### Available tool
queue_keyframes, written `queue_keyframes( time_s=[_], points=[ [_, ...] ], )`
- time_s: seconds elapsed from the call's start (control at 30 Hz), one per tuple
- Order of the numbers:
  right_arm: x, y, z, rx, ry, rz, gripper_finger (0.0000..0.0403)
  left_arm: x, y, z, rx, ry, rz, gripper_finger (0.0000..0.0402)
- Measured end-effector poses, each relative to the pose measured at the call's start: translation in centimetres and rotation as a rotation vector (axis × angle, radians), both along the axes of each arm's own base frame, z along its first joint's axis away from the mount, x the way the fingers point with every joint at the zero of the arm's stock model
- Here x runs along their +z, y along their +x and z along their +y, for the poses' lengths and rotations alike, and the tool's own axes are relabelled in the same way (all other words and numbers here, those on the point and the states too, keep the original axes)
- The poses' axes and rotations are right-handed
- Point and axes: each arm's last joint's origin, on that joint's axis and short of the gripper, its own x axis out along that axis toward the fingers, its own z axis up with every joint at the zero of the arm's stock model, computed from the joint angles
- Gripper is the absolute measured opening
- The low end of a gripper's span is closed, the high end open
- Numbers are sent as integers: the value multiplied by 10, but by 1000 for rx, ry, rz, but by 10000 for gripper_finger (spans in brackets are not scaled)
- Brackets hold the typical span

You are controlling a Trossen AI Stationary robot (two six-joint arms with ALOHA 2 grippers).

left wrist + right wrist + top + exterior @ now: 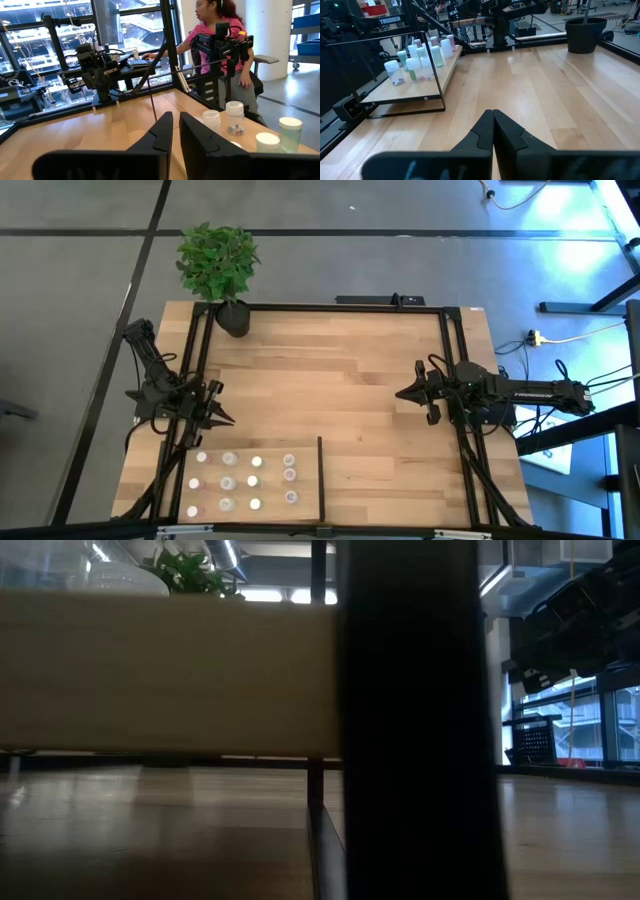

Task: Pick and place medicine bottles onto shelf by color
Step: Return to Home Position

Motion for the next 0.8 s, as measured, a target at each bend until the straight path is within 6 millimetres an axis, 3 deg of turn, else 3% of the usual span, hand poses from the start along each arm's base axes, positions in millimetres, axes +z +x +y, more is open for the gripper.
queue_keyframes(
  time_s=[0.5,0.8],
  points=[
    [0,0,0,0,0,0,6,0,0,0,0,0,0,3],
    [0,0,0,0,0,0,6,0,0,0,0,0,0,15]
  ],
)
